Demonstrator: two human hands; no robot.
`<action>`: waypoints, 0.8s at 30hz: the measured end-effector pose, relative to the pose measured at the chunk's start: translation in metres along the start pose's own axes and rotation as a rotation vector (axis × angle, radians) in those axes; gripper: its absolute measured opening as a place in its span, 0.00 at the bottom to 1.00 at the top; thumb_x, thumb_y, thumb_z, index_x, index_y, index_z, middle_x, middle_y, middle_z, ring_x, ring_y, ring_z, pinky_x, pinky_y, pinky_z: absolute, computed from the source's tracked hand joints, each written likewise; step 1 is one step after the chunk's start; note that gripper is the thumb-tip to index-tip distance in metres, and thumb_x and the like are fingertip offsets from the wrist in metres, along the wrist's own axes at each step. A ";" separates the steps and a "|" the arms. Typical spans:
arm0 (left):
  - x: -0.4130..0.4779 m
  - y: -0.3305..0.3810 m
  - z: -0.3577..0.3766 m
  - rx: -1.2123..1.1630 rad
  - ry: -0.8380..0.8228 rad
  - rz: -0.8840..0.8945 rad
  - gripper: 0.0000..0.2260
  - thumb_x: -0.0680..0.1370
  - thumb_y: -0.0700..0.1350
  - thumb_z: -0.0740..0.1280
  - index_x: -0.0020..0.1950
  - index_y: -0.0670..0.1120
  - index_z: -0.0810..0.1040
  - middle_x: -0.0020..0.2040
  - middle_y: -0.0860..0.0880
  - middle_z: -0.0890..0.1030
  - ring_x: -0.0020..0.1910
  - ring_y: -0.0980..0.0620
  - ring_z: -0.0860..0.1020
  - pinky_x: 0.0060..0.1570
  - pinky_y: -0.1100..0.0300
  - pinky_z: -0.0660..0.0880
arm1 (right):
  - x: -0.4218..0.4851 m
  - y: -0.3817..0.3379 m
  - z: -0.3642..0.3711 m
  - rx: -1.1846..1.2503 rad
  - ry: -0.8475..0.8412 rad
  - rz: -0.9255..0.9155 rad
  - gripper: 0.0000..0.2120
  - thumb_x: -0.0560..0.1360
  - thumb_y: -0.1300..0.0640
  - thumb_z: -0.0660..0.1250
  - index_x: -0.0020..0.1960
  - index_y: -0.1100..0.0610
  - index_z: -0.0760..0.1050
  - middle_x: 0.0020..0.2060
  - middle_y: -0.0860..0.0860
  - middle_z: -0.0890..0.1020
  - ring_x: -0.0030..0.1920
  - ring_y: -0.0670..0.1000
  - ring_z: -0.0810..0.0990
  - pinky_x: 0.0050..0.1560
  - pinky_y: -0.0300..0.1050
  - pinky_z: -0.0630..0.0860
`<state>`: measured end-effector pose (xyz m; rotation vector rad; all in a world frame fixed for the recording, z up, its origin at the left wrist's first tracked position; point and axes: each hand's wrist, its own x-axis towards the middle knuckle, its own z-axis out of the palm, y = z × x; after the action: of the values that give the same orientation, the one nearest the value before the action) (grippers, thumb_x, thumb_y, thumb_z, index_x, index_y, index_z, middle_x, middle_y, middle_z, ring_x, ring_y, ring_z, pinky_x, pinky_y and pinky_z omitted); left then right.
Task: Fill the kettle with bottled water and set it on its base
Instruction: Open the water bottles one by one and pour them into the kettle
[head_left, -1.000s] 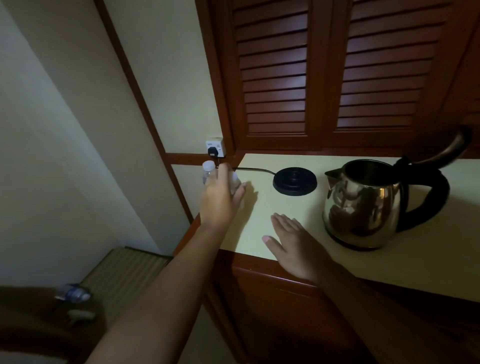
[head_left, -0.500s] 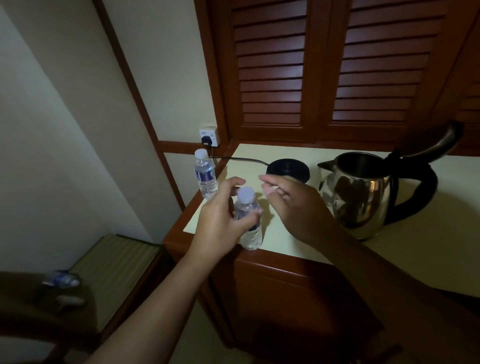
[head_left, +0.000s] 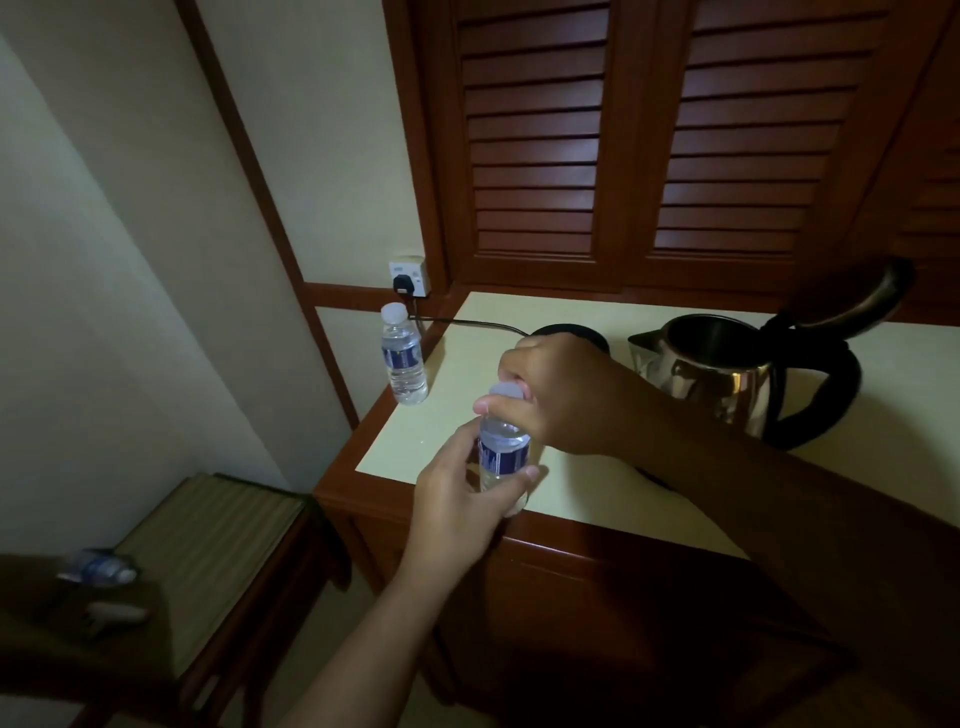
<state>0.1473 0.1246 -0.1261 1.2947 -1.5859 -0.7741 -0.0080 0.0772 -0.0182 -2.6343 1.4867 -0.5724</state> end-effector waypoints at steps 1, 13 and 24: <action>-0.002 0.004 -0.001 -0.016 -0.033 0.004 0.22 0.74 0.52 0.79 0.65 0.60 0.78 0.53 0.64 0.84 0.54 0.64 0.81 0.47 0.70 0.78 | -0.004 0.003 -0.004 0.006 0.015 -0.025 0.23 0.76 0.38 0.61 0.41 0.57 0.79 0.33 0.50 0.75 0.35 0.47 0.73 0.37 0.45 0.69; 0.003 0.060 0.028 -0.160 -0.607 0.087 0.25 0.77 0.35 0.75 0.70 0.51 0.73 0.42 0.65 0.80 0.42 0.65 0.77 0.48 0.69 0.74 | -0.098 0.046 -0.093 0.131 -0.080 -0.176 0.24 0.75 0.71 0.67 0.66 0.52 0.78 0.61 0.46 0.81 0.61 0.45 0.78 0.60 0.43 0.77; 0.003 0.091 0.069 -0.200 -0.571 0.103 0.28 0.77 0.43 0.77 0.74 0.55 0.72 0.63 0.59 0.83 0.63 0.60 0.81 0.62 0.63 0.78 | -0.199 0.083 -0.021 0.473 0.596 0.476 0.06 0.76 0.58 0.74 0.53 0.55 0.81 0.49 0.45 0.84 0.50 0.38 0.83 0.51 0.26 0.74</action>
<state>0.0480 0.1395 -0.0713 0.8780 -1.9371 -1.2787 -0.1756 0.2019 -0.0747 -1.7413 1.7409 -1.5045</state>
